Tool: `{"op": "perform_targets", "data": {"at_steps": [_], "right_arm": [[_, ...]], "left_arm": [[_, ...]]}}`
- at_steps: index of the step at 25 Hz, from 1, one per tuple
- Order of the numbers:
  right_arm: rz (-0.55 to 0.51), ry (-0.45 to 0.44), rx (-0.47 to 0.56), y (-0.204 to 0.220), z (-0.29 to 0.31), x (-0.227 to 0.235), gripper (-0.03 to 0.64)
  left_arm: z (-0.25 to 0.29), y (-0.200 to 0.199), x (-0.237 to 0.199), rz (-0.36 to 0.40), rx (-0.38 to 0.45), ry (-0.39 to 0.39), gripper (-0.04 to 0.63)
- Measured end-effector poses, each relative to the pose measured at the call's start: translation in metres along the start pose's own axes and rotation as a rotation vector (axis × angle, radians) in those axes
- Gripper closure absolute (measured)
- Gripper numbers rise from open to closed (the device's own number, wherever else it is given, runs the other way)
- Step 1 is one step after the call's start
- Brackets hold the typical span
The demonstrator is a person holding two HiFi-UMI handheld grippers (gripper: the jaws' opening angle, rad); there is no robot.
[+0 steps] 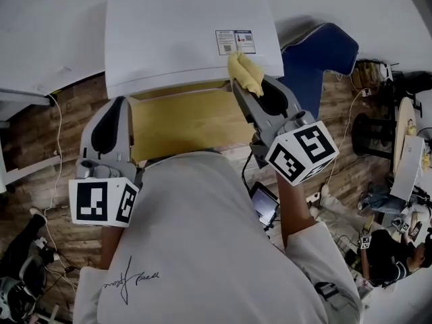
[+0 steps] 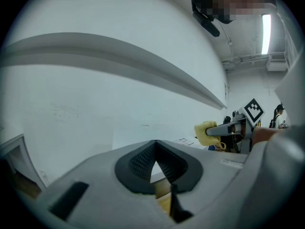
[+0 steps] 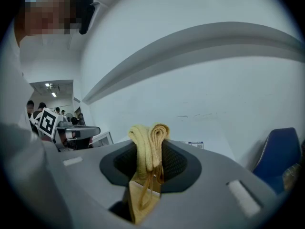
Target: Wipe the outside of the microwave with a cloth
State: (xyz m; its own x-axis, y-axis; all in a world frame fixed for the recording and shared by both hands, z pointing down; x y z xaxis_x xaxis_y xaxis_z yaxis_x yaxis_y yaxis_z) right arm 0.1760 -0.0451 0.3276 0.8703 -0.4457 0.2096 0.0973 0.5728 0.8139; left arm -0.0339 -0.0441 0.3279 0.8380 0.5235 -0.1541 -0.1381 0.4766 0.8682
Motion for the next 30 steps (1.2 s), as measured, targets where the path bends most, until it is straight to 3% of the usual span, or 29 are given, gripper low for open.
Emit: {"op": "perform_targets", "data": {"at_steps": [12,30], "right_arm": [[-0.005,0.006,0.024,0.001,-0.021,0.009,0.502],[-0.017,0.005,-0.025,0.006,-0.009,0.023,0.502]], "left_arm": [[0.008,-0.004,0.017,0.010,-0.002,0.003,0.607],[0.020,-0.002,0.019,0.007,-0.032,-0.012,0.607]]}}
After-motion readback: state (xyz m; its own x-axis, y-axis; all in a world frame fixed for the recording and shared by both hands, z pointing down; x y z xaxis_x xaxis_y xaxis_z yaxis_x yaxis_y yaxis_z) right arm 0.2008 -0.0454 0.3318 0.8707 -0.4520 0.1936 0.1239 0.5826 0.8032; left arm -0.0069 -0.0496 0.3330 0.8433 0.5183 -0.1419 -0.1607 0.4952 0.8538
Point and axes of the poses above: the fingertips, and each gripper's own axes: z forward along the fingers, x to its right, y out of its underside, the point moved 1 cm from there along -z, backward along the fingers, and after that the axes turned 15 degrees about -x, right-handed, at the moved point
